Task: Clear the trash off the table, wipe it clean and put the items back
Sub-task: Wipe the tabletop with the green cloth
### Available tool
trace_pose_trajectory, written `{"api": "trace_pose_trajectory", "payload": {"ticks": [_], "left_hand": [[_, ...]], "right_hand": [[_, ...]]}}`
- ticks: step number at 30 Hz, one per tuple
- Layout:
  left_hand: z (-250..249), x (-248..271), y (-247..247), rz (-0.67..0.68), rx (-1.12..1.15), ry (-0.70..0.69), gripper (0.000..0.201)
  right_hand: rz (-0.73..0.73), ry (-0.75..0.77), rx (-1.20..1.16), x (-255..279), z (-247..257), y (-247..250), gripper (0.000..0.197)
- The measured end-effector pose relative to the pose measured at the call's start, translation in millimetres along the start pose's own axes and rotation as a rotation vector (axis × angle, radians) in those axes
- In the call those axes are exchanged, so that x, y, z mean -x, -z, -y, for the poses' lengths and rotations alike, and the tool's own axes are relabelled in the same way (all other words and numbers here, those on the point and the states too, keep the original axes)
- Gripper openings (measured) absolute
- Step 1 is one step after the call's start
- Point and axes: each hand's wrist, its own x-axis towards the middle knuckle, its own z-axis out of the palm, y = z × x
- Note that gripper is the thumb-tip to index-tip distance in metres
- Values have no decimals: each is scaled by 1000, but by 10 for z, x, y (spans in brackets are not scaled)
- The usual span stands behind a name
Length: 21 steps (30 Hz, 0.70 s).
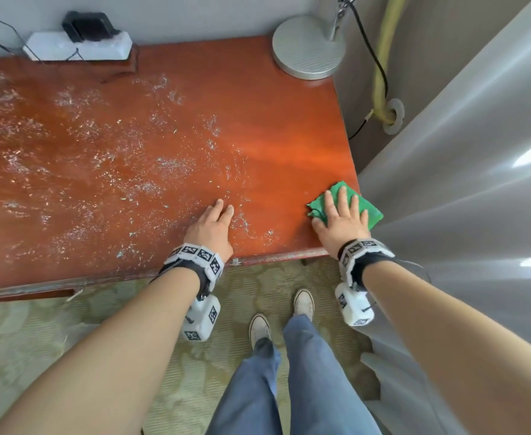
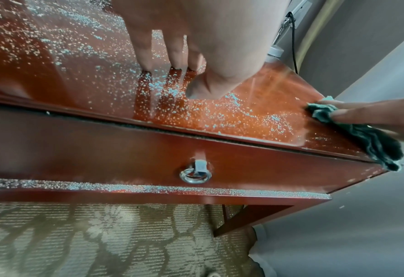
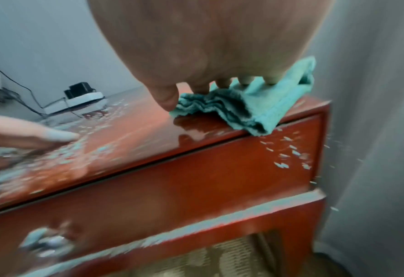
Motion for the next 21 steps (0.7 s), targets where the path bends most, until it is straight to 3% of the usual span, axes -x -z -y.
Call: {"api": "trace_pose_trajectory", "payload": {"ticks": [5, 8, 10, 13, 15, 19, 21], "left_hand": [[-29, -8, -20, -12, -10, 13, 84], [-73, -15, -20, -21, -14, 38, 83], [-103, -7, -27, -35, -18, 49, 82], [-163, 28, -63, -39, -11, 65, 83], [-212, 47, -73, -41, -12, 82, 84], [-291, 55, -82, -26, -7, 106, 83], [-311, 60, -76, -23, -11, 118, 83]], "right_hand": [[107, 409, 132, 343, 740, -342, 74], [140, 511, 179, 388, 714, -390, 70], [83, 443, 129, 297, 425, -331, 69], [-39, 204, -7, 95, -177, -130, 68], [-35, 81, -45, -40, -468, 19, 66], [-26, -47, -93, -193, -406, 144, 69], [-18, 51, -38, -180, -155, 113, 73]]}}
